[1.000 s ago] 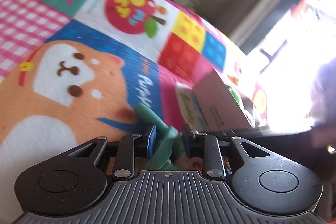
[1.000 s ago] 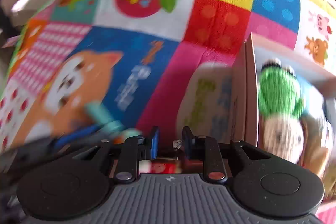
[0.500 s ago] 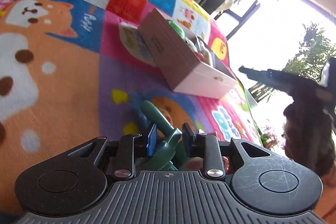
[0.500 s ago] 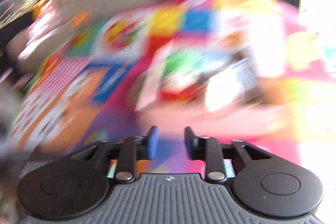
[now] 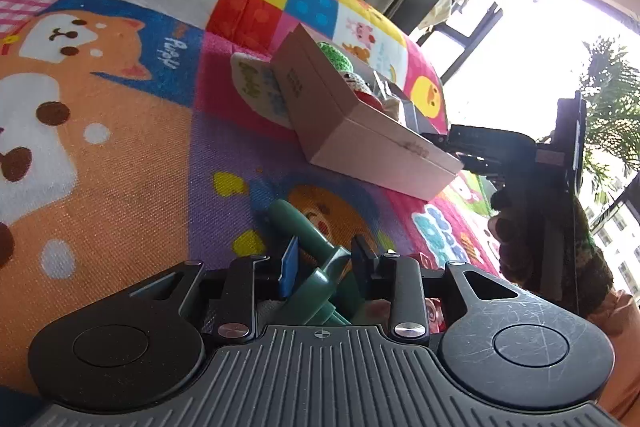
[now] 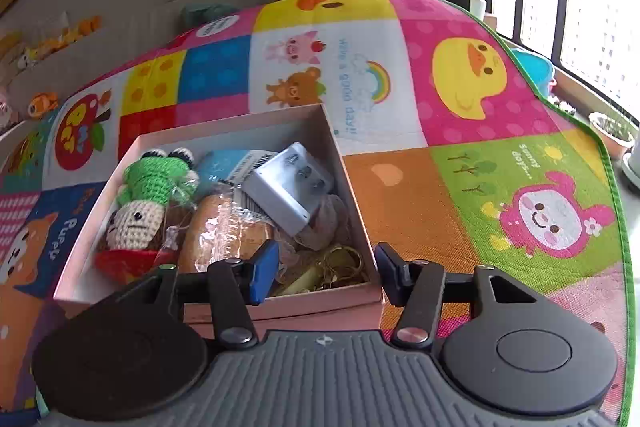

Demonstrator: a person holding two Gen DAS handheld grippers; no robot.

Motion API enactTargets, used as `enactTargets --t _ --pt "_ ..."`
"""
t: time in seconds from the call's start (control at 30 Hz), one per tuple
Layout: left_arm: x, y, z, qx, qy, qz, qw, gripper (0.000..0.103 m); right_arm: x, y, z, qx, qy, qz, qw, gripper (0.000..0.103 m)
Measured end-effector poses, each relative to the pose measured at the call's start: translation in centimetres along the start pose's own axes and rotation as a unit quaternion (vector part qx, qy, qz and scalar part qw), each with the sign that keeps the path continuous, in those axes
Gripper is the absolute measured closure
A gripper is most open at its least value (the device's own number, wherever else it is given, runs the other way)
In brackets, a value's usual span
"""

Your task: Organize objects

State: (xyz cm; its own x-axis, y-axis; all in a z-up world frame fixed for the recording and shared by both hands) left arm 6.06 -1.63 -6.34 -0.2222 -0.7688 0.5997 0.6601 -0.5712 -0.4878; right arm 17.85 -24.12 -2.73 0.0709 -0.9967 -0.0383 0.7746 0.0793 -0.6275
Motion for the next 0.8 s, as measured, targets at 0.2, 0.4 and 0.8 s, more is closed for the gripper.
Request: enactTargets --t 0.2,0.4,0.8 --pt "-0.2 0.1 0.1 -0.002 -0.008 -0.004 1.0000 0.069 -1.8 -3.3 -1.0 0.003 -0.008 0.059 0.998 0.047" --pt "-1.1 -1.5 1.9 0.036 0.056 0.087 0.9940 0.067 -3.0 -9.4 -5.0 0.020 -0.063 0.083 0.994 0.024" --pt "4.8 -5.2 -0.4 0.012 0.121 0.003 0.9925 0.072 -3.5 -11.1 -14.0 -0.019 -0.110 0.087 0.990 0.014"
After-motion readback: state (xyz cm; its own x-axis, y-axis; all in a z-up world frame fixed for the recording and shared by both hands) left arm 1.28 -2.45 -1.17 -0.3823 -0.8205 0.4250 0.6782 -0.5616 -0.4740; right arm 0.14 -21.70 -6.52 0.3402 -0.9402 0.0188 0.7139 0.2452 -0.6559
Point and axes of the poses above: each gripper's, at about its wrist camera, not at the fingertips, and y roughly the way its jaws point, x to its right, z to its top, the point moved 9 cm from there along y, roughly the way its jaws point, and after that the axes turned 3 degrees about -y, right-handed, at the moved point
